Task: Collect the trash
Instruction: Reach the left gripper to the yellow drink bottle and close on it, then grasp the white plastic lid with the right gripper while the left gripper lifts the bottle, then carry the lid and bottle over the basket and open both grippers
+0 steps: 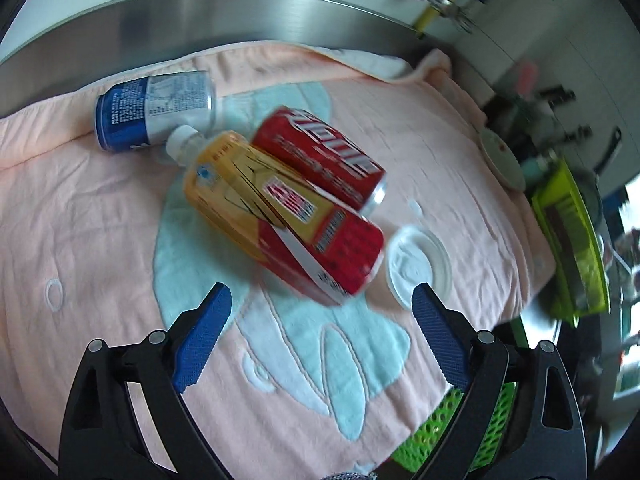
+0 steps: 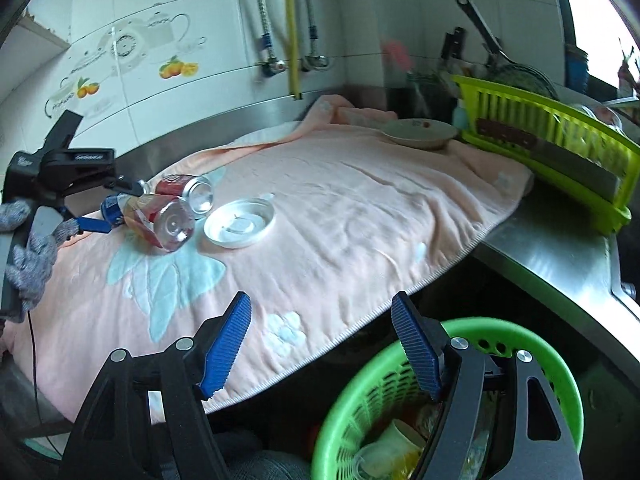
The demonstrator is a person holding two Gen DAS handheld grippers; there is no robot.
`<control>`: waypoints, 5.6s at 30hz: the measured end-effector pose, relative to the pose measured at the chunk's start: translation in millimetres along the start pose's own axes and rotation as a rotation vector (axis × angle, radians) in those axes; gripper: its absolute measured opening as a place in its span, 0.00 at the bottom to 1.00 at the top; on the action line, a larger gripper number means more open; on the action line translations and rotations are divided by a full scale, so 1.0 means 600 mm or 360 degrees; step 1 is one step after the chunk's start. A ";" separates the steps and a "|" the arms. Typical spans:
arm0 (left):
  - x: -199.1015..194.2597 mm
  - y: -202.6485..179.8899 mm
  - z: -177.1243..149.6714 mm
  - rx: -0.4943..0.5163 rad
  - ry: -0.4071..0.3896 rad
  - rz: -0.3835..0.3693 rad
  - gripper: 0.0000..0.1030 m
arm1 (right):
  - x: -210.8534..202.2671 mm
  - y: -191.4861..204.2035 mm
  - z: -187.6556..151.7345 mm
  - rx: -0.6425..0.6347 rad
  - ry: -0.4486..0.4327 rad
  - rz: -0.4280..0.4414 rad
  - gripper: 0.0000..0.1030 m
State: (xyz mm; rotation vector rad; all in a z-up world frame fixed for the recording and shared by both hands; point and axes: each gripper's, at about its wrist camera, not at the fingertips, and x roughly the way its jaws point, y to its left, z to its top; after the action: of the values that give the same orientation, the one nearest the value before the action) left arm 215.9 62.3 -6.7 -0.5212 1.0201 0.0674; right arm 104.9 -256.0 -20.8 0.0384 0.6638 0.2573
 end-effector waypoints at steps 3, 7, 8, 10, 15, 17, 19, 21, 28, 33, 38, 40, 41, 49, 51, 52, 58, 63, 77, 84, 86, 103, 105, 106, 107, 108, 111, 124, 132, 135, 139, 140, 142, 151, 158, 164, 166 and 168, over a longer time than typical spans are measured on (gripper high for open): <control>0.016 0.018 0.025 -0.0147 0.0007 -0.0006 0.92 | 0.015 0.014 0.013 -0.0041 -0.0002 0.0039 0.71; 0.031 0.023 0.043 -0.0247 -0.0009 0.0001 0.92 | 0.036 0.024 0.023 -0.0084 0.0014 0.0076 0.71; 0.036 0.023 0.047 -0.0258 -0.0009 0.0009 0.92 | 0.043 0.025 0.026 -0.0092 0.0021 0.0087 0.71; 0.045 0.028 0.055 -0.0296 -0.0012 0.0022 0.92 | 0.056 0.027 0.030 -0.0107 0.0035 0.0100 0.71; 0.071 0.044 0.067 -0.0439 0.0019 0.0053 0.92 | 0.087 0.036 0.043 -0.0138 0.0055 0.0133 0.71; 0.076 0.047 0.067 -0.0467 0.0009 0.0066 0.92 | 0.097 0.039 0.047 -0.0147 0.0062 0.0146 0.71; 0.083 0.049 0.068 -0.0506 0.0013 0.0096 0.92 | 0.106 0.041 0.049 -0.0149 0.0069 0.0156 0.72; 0.087 0.051 0.068 -0.0549 0.0009 0.0104 0.92 | 0.113 0.042 0.049 -0.0149 0.0077 0.0168 0.72; 0.105 0.061 0.066 -0.0707 0.0035 0.0134 0.91 | 0.130 0.042 0.050 -0.0159 0.0097 0.0179 0.72; 0.116 0.064 0.061 -0.0815 0.0040 0.0111 0.91 | 0.139 0.038 0.052 -0.0154 0.0105 0.0178 0.72; 0.113 0.060 0.058 -0.0851 0.0023 0.0106 0.86 | 0.143 0.037 0.052 -0.0166 0.0110 0.0177 0.72; 0.112 0.067 0.053 -0.0885 0.0026 0.0091 0.84 | 0.144 0.037 0.051 -0.0164 0.0111 0.0180 0.72; 0.113 0.069 0.051 -0.0892 0.0031 0.0084 0.84 | 0.145 0.036 0.051 -0.0164 0.0112 0.0180 0.73; 0.126 0.073 0.051 -0.0929 0.0058 0.0095 0.83 | 0.158 0.044 0.054 -0.0169 0.0126 0.0189 0.73; 0.132 0.075 0.051 -0.0934 0.0061 0.0082 0.83 | 0.161 0.045 0.054 -0.0177 0.0129 0.0189 0.73; 0.131 0.074 0.052 -0.0922 0.0058 0.0079 0.81 | 0.164 0.045 0.055 -0.0177 0.0133 0.0195 0.73; 0.122 0.073 0.054 -0.0775 0.0106 0.0087 0.76 | 0.190 0.054 0.061 -0.0172 0.0178 0.0269 0.78; 0.106 0.090 0.048 -0.0644 0.0185 0.0100 0.76 | 0.221 0.072 0.074 -0.0200 0.0221 0.0328 0.85; 0.075 0.127 0.044 -0.0338 0.0314 0.0204 0.76 | 0.306 0.131 0.118 -0.0359 0.0340 0.0307 0.91; 0.077 0.123 0.046 -0.0258 0.0319 0.0213 0.77 | 0.339 0.145 0.123 -0.0416 0.0390 0.0252 0.92; 0.080 0.119 0.049 -0.0239 0.0324 0.0215 0.77 | 0.349 0.142 0.123 -0.0395 0.0425 0.0257 0.92; 0.098 0.116 0.046 -0.0200 0.0340 0.0255 0.81 | 0.334 0.134 0.127 -0.0313 0.0370 0.0266 0.88; 0.097 0.114 0.044 -0.0197 0.0335 0.0262 0.79 | 0.321 0.132 0.125 -0.0309 0.0350 0.0261 0.88; 0.095 0.113 0.042 -0.0197 0.0334 0.0251 0.78 | 0.312 0.131 0.124 -0.0304 0.0338 0.0262 0.88; 0.094 0.112 0.041 -0.0183 0.0327 0.0248 0.78 | 0.303 0.130 0.122 -0.0297 0.0325 0.0264 0.88; 0.091 0.109 0.038 -0.0157 0.0316 0.0250 0.77 | 0.295 0.130 0.120 -0.0289 0.0312 0.0265 0.88; 0.083 0.105 0.029 -0.0124 0.0309 0.0221 0.77 | 0.268 0.128 0.115 -0.0277 0.0274 0.0267 0.88; 0.018 0.042 -0.035 0.0111 0.0273 0.0042 0.76 | 0.107 0.088 0.062 -0.0185 0.0086 0.0162 0.88; -0.006 -0.043 -0.096 0.0327 0.0306 -0.0161 0.76 | 0.019 0.011 -0.016 -0.0034 0.0063 -0.0048 0.88; -0.007 -0.088 -0.119 0.0432 0.0318 -0.0238 0.76 | -0.003 -0.023 -0.051 0.0014 0.0093 -0.0143 0.88; -0.003 -0.148 -0.154 0.0551 0.0364 -0.0332 0.76 | -0.034 -0.079 -0.097 0.0112 0.0138 -0.0260 0.88; -0.003 -0.161 -0.162 0.0577 0.0374 -0.0352 0.76 | -0.041 -0.093 -0.109 0.0138 0.0147 -0.0287 0.88; -0.001 -0.194 -0.182 0.0641 0.0389 -0.0388 0.76 | -0.053 -0.112 -0.126 0.0177 0.0160 -0.0325 0.88; 0.033 -0.302 -0.265 0.0845 0.0501 -0.0457 0.76 | -0.094 -0.172 -0.184 0.0337 0.0181 -0.0438 0.91; 0.051 -0.356 -0.313 0.0978 0.0556 -0.0479 0.76 | -0.134 -0.189 -0.194 0.0378 0.0121 -0.0485 0.91; 0.072 -0.393 -0.344 0.1099 0.0587 -0.0496 0.76 | -0.169 -0.199 -0.194 0.0392 0.0055 -0.0537 0.91; 0.083 -0.403 -0.358 0.1135 0.0611 -0.0500 0.76 | -0.180 -0.203 -0.195 0.0409 0.0030 -0.0559 0.91; 0.094 -0.415 -0.373 0.1186 0.0615 -0.0488 0.76 | -0.192 -0.207 -0.198 0.0428 0.0008 -0.0576 0.91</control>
State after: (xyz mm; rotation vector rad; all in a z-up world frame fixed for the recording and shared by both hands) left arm 140.5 -266.0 -50.2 0.0058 1.2342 -0.6871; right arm -27.3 -410.5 -59.2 0.1733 0.6944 -0.1814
